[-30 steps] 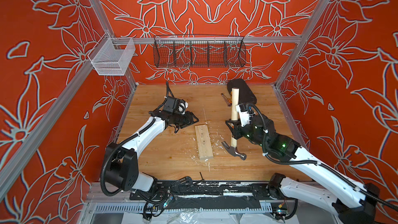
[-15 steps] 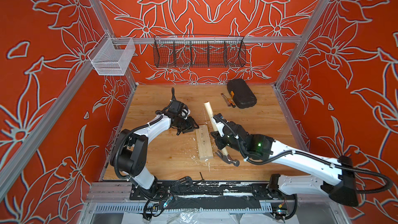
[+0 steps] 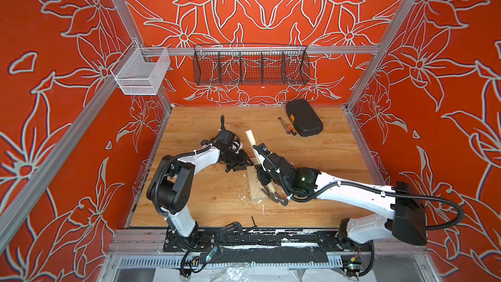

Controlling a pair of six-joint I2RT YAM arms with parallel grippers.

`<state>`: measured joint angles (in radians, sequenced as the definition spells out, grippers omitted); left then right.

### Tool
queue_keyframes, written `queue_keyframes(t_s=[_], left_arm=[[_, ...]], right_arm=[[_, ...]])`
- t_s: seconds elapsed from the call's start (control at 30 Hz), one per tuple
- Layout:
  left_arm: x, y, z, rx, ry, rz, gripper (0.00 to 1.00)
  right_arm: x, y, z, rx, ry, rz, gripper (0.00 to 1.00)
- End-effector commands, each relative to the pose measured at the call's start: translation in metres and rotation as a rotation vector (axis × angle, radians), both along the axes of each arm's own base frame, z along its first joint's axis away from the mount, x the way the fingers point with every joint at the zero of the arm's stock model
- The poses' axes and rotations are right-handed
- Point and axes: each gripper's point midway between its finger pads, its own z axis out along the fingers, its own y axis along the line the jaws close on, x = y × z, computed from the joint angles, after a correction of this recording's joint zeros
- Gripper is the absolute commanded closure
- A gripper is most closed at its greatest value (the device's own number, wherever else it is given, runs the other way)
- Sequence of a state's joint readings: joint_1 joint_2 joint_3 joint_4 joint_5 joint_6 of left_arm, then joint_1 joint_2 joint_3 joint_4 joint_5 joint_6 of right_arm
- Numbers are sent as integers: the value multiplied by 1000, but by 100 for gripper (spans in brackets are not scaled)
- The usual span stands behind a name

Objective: Use a claw hammer to pull out a nail
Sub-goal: Remove the nail from the mounting plate.

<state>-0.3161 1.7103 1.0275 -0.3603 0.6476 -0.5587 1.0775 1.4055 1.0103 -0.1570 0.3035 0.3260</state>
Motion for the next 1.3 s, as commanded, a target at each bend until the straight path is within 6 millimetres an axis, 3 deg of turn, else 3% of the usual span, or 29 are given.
queue_keyframes(t_s=[0.0, 0.6, 1.27], left_arm=[[-3, 3, -9, 27, 19, 10, 57], [-9, 11, -17, 66, 32, 26, 59], [-16, 14, -21, 72, 43, 33, 60]], right_arm=[[14, 20, 55, 159, -105, -26, 100], [37, 31, 41, 110, -162, -84, 100], [49, 42, 37, 206, -246, -108, 100]])
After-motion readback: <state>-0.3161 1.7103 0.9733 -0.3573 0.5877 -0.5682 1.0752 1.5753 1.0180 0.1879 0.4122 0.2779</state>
